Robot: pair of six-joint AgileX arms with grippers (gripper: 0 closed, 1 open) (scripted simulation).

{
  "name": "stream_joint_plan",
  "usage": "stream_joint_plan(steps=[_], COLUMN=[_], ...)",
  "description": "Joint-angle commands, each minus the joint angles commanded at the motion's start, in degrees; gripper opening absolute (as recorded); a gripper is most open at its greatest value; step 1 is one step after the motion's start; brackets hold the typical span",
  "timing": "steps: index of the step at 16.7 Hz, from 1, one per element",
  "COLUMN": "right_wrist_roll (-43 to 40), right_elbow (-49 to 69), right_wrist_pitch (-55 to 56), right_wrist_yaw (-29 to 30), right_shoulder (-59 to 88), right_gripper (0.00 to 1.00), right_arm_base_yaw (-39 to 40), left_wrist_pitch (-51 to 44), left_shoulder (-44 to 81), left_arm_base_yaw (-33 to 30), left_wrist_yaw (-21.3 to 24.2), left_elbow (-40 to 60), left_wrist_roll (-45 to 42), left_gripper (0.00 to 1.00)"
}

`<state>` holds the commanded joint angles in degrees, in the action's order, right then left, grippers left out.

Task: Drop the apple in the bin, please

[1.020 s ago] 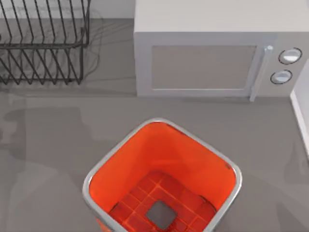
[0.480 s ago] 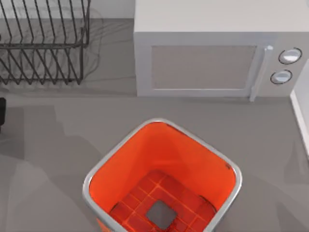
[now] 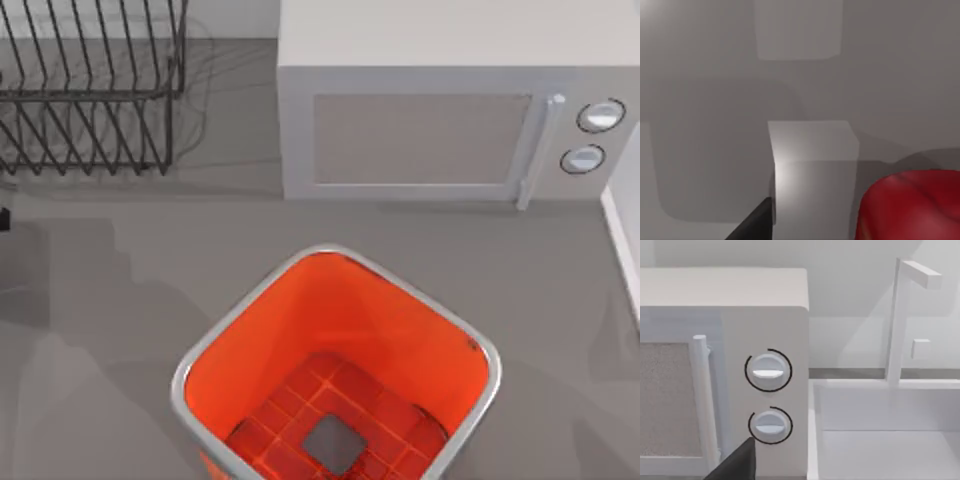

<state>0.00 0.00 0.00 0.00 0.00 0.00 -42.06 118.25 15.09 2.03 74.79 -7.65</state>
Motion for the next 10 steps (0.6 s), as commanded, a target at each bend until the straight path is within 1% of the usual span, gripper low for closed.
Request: stream_joint_plan(steps=[7,8,10], right_wrist_roll=[0.0,0.0,0.0], right_elbow=[0.0,0.0,0.0], right_wrist_pitch=[0.0,0.0,0.0], right_wrist_yaw=[0.0,0.0,0.0], right_shoulder=[0.0,0.0,0.0], right_gripper=[1.0,1.0,1.0], right_arm_base_yaw=[0.0,0.0,0.0], left_wrist_pitch=[0.0,0.0,0.0], left_shoulder=[0.0,0.0,0.0], left_arm_base_yaw=[0.0,0.0,0.0], left_wrist_yaw=[0.0,0.0,0.0], left_elbow=[0.0,0.0,0.0], left_wrist_roll=[0.0,0.0,0.0], left_gripper=[0.02,0.0,0.0])
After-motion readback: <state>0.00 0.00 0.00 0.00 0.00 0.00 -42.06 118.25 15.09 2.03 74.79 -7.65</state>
